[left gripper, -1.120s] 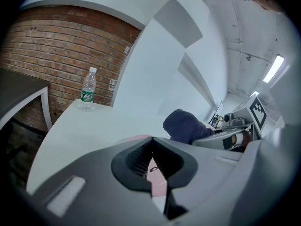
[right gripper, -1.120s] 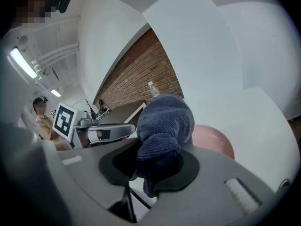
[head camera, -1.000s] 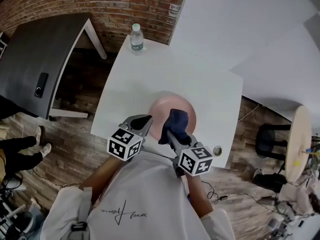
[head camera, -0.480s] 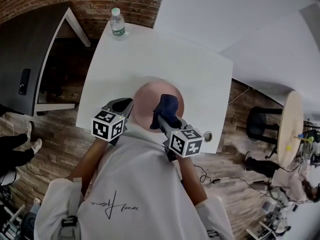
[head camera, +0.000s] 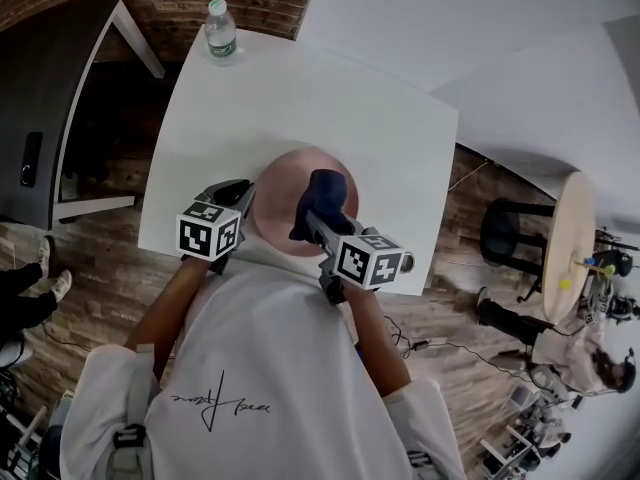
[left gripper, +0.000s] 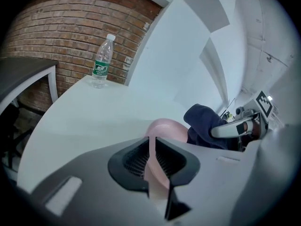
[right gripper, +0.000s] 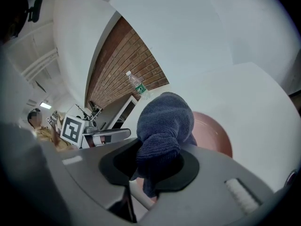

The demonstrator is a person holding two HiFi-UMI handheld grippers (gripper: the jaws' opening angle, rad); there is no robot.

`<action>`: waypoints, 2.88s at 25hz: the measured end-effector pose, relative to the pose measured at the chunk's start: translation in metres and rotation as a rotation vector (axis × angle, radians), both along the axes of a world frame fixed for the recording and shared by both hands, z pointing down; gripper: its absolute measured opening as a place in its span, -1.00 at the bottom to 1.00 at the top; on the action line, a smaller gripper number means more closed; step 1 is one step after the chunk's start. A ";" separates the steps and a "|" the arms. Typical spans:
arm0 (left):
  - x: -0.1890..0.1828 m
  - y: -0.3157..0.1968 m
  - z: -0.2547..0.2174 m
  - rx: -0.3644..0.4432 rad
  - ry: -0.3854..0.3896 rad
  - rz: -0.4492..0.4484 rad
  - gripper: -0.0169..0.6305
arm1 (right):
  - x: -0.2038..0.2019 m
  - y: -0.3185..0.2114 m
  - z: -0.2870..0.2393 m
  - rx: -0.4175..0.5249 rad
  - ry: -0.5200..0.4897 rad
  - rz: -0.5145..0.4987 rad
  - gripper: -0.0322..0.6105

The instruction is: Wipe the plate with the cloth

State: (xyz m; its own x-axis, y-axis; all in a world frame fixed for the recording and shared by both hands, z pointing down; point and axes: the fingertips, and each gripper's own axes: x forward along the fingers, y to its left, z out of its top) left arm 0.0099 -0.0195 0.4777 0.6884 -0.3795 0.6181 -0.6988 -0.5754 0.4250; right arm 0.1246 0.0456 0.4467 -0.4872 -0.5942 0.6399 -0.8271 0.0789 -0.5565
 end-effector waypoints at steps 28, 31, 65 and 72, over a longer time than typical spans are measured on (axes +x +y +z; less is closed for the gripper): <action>0.021 -0.007 0.048 -0.168 -0.003 0.065 -0.65 | 0.034 -0.006 0.081 -0.258 0.206 -0.037 -0.59; 0.022 -0.010 0.051 -0.170 -0.007 0.076 -0.66 | 0.036 -0.007 0.088 -0.289 0.213 -0.050 -0.59; 0.025 -0.011 0.061 -0.182 -0.019 0.119 -0.77 | 0.036 -0.029 0.112 -0.317 0.349 -0.150 -0.59; 0.025 -0.011 0.061 -0.185 -0.016 0.126 -0.76 | 0.033 -0.036 0.113 -0.309 0.358 -0.156 -0.59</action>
State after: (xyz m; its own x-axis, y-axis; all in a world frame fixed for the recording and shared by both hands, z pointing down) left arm 0.0352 -0.0309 0.5390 0.7131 -0.1702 0.6801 -0.6334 -0.5723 0.5209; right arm 0.1574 0.0095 0.5599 -0.2727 -0.2875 0.9181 -0.9620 0.0931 -0.2566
